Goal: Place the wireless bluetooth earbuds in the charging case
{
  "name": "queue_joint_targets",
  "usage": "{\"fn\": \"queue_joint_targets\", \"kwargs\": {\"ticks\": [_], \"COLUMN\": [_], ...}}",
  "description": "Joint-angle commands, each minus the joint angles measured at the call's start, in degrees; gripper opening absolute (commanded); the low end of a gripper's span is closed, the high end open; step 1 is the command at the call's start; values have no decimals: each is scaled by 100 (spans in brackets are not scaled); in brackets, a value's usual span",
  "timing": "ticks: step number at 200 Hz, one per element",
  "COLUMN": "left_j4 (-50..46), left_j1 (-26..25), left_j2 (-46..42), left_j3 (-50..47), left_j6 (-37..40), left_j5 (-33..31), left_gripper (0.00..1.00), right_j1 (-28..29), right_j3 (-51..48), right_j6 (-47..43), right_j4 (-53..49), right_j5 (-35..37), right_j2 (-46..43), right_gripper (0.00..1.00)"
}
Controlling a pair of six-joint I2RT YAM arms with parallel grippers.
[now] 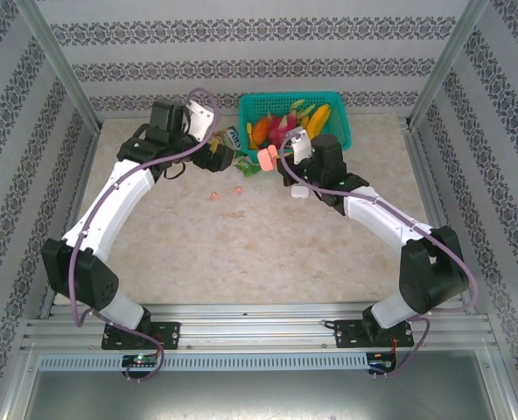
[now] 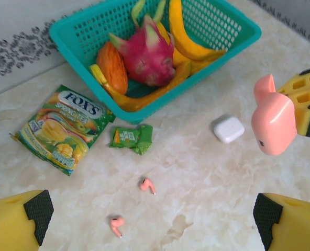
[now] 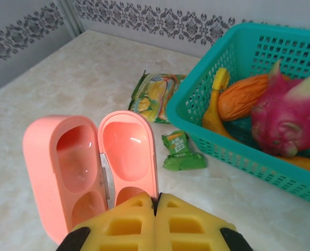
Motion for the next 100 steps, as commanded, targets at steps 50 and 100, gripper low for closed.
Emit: {"fn": "queue_joint_targets", "kwargs": {"ticks": [50, 100], "left_j4": [-2028, -2795], "left_j1": [39, 42], "left_j2": [1214, 1778], "left_j3": [1401, 2043], "left_j6": [1108, 1399], "left_j5": [1268, 1992], "left_gripper": [100, 100], "right_j1": [307, 326], "right_j3": [-745, -958], "right_j6": [-1362, -1755], "right_j4": [2094, 2706], "right_j5": [837, 526], "right_j2": [148, 357], "right_gripper": [0, 0]}}
